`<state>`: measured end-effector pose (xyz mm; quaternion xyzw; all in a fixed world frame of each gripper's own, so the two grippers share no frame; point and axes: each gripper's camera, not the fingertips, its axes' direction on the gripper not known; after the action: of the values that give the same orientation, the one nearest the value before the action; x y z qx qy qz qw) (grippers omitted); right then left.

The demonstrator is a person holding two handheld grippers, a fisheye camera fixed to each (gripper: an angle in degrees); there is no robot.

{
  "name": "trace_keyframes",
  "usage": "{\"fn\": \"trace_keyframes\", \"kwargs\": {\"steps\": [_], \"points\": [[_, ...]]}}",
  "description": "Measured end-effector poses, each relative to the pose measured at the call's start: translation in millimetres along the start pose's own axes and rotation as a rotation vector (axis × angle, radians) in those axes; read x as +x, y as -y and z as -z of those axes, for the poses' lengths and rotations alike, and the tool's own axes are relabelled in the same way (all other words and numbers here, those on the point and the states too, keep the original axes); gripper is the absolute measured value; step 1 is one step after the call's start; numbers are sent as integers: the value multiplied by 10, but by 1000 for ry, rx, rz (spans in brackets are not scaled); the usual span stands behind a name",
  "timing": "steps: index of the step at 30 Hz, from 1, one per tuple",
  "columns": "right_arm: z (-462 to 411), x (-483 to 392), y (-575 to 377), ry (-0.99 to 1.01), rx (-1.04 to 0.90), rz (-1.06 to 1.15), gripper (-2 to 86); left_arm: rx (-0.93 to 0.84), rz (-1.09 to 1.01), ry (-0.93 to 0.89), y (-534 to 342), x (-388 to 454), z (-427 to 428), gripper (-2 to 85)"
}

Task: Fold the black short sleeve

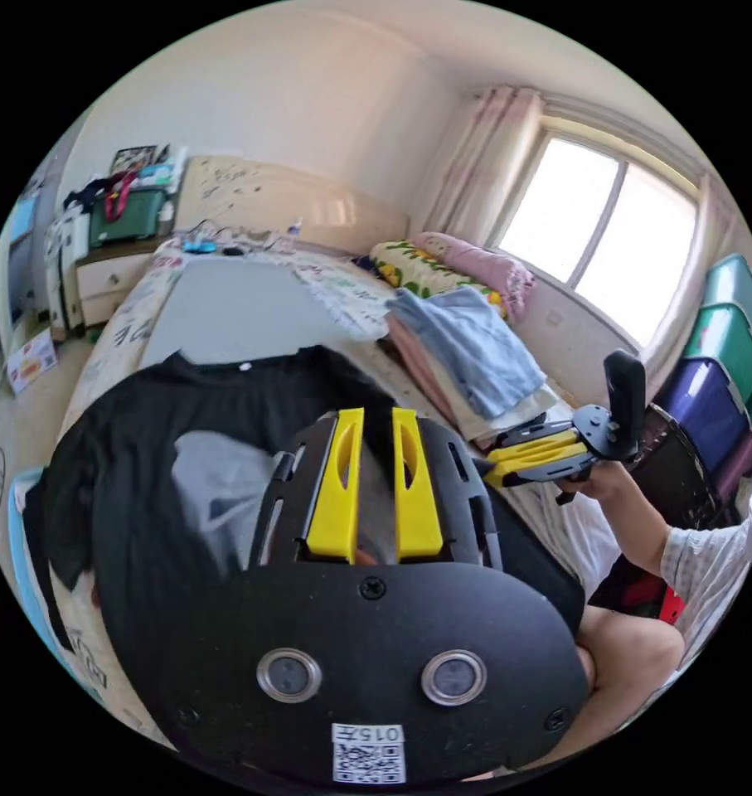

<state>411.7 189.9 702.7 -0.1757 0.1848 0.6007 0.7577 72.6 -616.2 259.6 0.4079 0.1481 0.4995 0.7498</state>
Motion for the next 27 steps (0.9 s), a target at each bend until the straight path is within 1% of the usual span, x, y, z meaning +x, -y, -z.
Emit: {"fn": "trace_keyframes", "kwargs": {"steps": [2,3,5,6,8,10,11,14,15,17,18,21,22,24,25,26,27], "points": [[-371,-89,-95,35,-27,-21,34,-28,56,41,-175,-277,78,79],[-410,-88,-120,42,-21,-32,36,-47,61,47,-170,-314,63,81],[-458,-27,-188,46,22,-90,46,-126,4,34,-6,-271,-107,87],[-458,-6,-197,39,36,-104,49,-136,-24,26,53,-221,-170,87],[-495,65,-208,-46,75,-170,60,-160,-142,15,313,32,-522,89],[-587,85,-196,-138,77,-208,64,-196,-173,58,522,135,-893,92],[-649,92,-186,-179,67,-225,67,-228,-164,92,649,132,-1153,95],[-792,66,-189,-253,72,-195,74,-290,-87,111,906,-15,-1696,104],[-857,55,-179,-269,63,-177,77,-295,-80,118,947,-33,-1771,105],[-1263,30,-67,-323,-74,-118,84,-314,-93,182,1082,-27,-2030,103],[-1363,21,-42,-335,-104,-109,80,-328,-100,190,1108,-21,-2098,100],[-1648,-32,-20,-367,-122,-94,36,-395,-106,189,1215,-40,-2376,58],[-1708,-15,-59,-364,-115,-108,22,-396,-101,215,1259,-67,-2431,25],[-1710,79,-198,-367,-90,-176,9,-366,-62,210,1338,-156,-2448,12],[-1649,178,-358,-357,-46,-244,4,-317,-15,161,1396,-255,-2406,9],[-1584,300,-548,-321,-2,-315,1,-224,52,109,1443,-387,-2307,7],[-1561,359,-645,-299,16,-348,0,-168,89,85,1456,-462,-2249,7]]}}
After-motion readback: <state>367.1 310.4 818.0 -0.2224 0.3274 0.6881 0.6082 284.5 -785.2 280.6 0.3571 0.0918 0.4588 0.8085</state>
